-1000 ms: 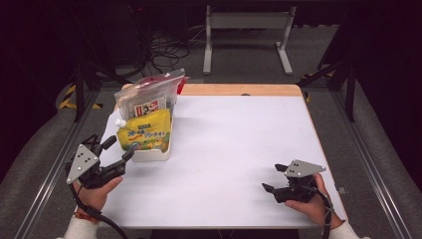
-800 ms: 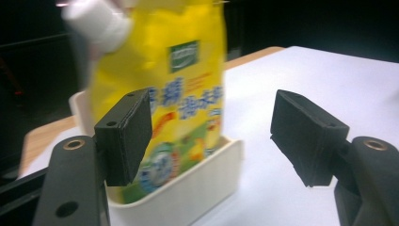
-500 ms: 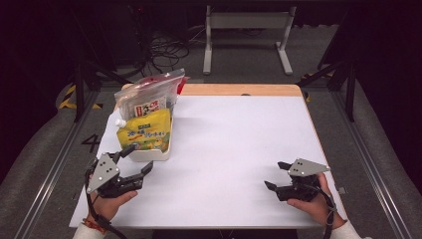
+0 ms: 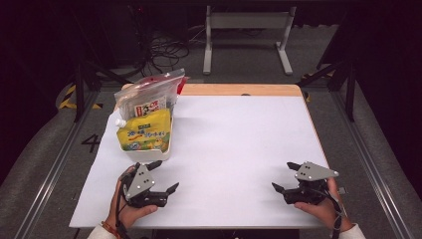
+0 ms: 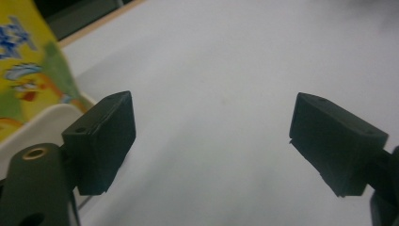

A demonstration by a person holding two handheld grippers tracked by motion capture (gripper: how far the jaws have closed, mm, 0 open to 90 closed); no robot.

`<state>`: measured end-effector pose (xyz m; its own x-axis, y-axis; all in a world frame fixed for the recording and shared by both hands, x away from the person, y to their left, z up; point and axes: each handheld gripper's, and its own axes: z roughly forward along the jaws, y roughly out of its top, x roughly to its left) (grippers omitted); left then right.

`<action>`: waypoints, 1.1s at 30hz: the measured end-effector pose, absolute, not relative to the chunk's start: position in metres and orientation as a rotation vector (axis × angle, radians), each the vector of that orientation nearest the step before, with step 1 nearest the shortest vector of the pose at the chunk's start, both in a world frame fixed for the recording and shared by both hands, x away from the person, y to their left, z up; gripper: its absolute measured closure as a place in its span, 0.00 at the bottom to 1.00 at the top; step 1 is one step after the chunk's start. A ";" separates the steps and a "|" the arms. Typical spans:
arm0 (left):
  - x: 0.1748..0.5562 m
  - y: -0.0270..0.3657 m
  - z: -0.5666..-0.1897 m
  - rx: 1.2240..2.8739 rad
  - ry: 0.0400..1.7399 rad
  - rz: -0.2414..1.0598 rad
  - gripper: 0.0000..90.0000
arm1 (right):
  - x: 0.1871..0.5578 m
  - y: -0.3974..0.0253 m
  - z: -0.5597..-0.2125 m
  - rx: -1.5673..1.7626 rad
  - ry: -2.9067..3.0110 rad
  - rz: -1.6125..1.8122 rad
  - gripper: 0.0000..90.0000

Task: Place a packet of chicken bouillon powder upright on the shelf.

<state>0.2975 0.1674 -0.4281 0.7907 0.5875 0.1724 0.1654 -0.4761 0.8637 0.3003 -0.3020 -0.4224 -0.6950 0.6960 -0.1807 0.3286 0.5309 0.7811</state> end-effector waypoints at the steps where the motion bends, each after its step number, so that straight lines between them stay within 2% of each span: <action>1: 0.298 0.165 -0.430 2.060 0.551 0.564 0.17 | 0.300 -0.302 -0.422 0.833 2.295 1.028 0.17; 3: 0.299 0.160 -0.434 2.068 0.552 0.521 0.16 | 0.300 -0.304 -0.426 0.831 2.302 1.018 0.14; 11: 0.308 0.150 -0.447 2.151 0.568 0.499 0.10 | 0.299 -0.307 -0.440 0.851 2.336 0.997 0.06; 33: 0.315 0.155 -0.447 2.138 0.601 0.491 0.08 | 0.294 -0.307 -0.441 0.838 2.273 0.992 0.08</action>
